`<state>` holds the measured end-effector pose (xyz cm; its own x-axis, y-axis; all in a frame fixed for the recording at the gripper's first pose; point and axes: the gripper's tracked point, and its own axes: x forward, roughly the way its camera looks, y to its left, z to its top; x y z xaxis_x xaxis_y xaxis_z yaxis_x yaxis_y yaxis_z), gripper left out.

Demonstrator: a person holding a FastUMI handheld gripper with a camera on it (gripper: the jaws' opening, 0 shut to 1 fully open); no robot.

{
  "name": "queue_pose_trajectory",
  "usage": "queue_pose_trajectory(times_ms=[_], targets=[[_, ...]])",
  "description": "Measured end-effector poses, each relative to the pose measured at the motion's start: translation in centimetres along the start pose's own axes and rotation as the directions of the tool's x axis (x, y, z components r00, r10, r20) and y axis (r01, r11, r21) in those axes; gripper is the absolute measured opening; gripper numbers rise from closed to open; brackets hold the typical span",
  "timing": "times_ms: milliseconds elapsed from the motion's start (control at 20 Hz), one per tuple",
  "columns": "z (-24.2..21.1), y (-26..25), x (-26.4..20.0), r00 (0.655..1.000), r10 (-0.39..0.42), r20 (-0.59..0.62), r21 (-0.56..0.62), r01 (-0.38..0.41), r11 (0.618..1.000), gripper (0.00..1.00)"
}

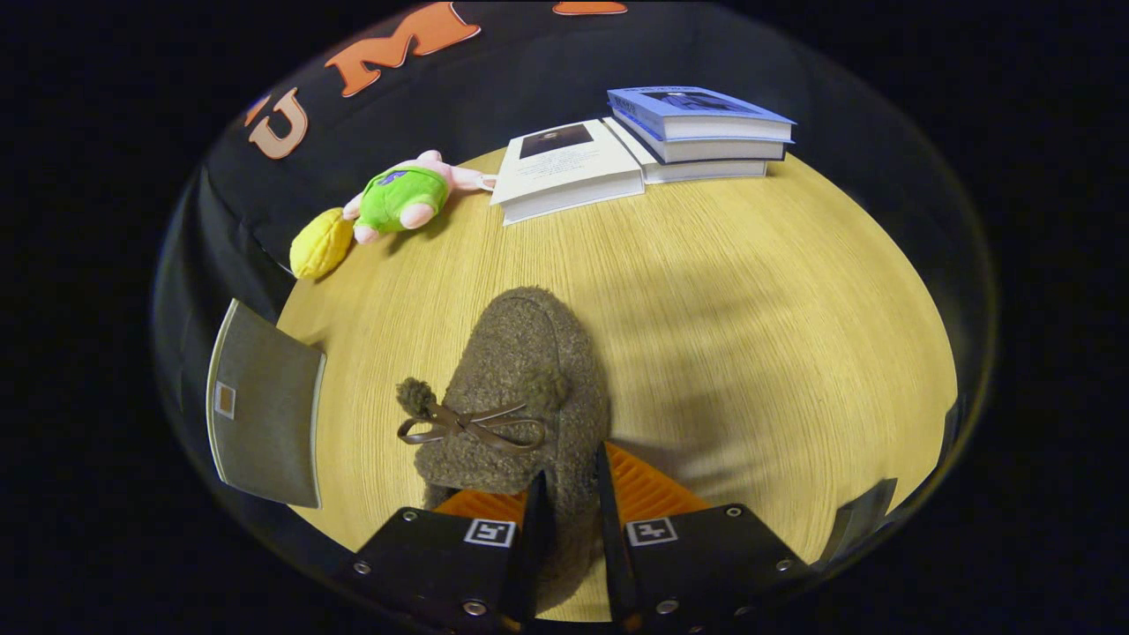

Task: Open the storage box then place both shoes into the box .Put the left shoe in first, then the right shoe, with the right side of both shoes facing outward in a uniform manner.

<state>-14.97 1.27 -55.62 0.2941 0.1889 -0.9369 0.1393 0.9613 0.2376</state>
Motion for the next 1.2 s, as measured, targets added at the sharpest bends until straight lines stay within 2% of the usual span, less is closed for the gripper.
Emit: queue_pose_trajectory(times_ms=[150, 250, 450, 800, 1200], targets=[[-0.1, -0.3, -0.2, 0.999, -0.036, -0.029, 0.053, 0.038, 0.998, 0.12], [0.0, 0.8, -1.1, 0.999, -0.002, -0.036, 0.062, 0.005, 0.998, 0.08], [1.3, 3.8, -3.6, 1.0, 0.009, -0.02, 0.081, -0.007, 0.997, 0.08], [4.7, 13.6, -8.4, 0.993, 0.105, 0.049, 0.025, -0.107, 0.994, 0.08], [4.5, 27.1, -11.7, 0.972, 0.235, -0.024, -0.11, -0.236, 0.965, 0.08]])
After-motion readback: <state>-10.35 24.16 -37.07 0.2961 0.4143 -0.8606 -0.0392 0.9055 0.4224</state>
